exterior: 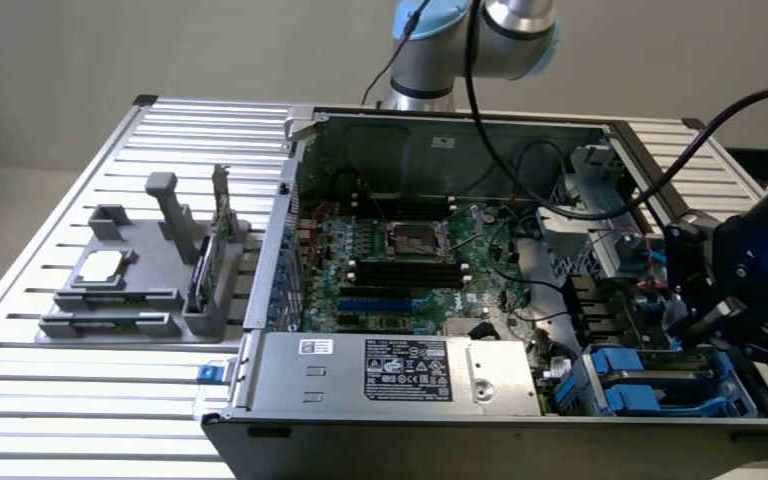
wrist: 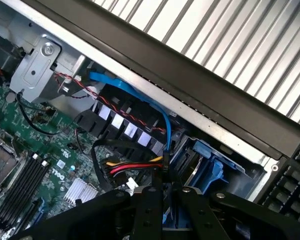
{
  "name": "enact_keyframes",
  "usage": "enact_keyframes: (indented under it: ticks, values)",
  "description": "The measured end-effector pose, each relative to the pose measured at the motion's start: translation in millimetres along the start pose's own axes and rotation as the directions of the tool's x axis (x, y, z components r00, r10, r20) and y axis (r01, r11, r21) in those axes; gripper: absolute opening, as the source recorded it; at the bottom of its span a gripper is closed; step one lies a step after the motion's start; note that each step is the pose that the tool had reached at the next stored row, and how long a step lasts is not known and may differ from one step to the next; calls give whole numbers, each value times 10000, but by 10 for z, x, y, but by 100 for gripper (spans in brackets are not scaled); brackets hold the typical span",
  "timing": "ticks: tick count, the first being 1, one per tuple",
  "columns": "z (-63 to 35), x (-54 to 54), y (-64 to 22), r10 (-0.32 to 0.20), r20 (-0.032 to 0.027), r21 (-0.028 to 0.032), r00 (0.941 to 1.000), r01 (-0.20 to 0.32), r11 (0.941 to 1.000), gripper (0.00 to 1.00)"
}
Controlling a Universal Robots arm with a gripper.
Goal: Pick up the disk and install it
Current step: 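Insert the first disk wire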
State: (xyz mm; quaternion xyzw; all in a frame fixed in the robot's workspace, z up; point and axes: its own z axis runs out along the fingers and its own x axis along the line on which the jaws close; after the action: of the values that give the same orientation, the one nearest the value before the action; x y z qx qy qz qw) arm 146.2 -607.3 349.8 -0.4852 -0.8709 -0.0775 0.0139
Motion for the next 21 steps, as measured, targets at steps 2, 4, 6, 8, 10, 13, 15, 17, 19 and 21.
enact_keyframes:
  ticks: [2, 4, 6, 8, 10, 13, 15, 17, 19, 21]
  values:
    - [0, 6, -10, 21, 186, 92, 9998, -23, 10000, 17]
    - [-1, 14, -22, 54, 313, 153, 9995, -59, 9999, 17]
    - [-2, 24, -38, 101, 376, 180, 9992, -108, 9998, 17]
    - [-3, 35, -56, 152, 397, 183, 9991, -159, 9997, 17]
    - [-3, 47, -75, 217, 405, 176, 9989, -224, 9996, 17]
    - [-6, 60, -96, 393, 426, 158, 9983, -400, 9991, 17]
    - [-8, 66, -105, 541, 444, 143, 9975, -548, 9984, 17]
    - [-9, 72, -114, 695, 462, 126, 9965, -701, 9975, 17]
    - [-11, 77, -122, 854, 481, 109, 9952, -860, 9962, 17]
    - [-13, 83, -131, 1013, 498, 91, 9936, -1019, 9948, 17]
